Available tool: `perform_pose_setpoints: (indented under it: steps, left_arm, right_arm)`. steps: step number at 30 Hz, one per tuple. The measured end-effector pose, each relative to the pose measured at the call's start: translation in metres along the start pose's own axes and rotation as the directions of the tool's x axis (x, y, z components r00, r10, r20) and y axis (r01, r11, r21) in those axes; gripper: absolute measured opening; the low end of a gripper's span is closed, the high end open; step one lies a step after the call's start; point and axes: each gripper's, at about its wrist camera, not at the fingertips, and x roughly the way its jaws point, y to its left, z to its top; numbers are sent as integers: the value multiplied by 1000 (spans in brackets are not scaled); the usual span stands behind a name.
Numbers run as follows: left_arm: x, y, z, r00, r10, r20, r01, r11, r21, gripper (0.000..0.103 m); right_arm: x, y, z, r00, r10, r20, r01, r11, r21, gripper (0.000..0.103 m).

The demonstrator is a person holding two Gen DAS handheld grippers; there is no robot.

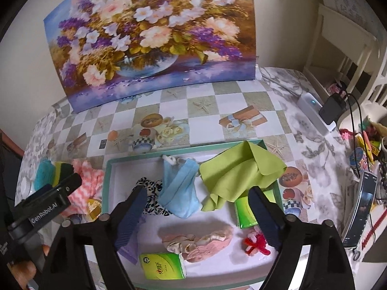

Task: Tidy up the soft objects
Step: 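Withdraw both grippers from the tray toward the remaining pile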

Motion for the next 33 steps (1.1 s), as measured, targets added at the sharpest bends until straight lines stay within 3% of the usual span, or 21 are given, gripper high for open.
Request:
perform_pose_setpoints:
  steps: [3, 10, 28, 33]
  left_arm:
    - [-4, 6, 1, 1000, 3, 11, -3, 1000, -7, 93]
    - [-11, 23, 0, 999, 15, 33, -14, 999, -42, 98]
    - [-42, 96, -7, 993, 35, 112, -18, 988, -155, 99]
    - [-39, 115, -12, 995, 40, 88, -24, 984, -176, 99]
  right_arm:
    - [1, 5, -2, 1000, 0, 3, 0, 1000, -6, 103]
    - [3, 21, -6, 1000, -15, -3, 15, 999, -31, 103]
    - [2, 116, -20, 995, 96, -7, -96, 980, -176, 103]
    - [11, 137, -24, 991, 128, -26, -131, 970, -206, 103]
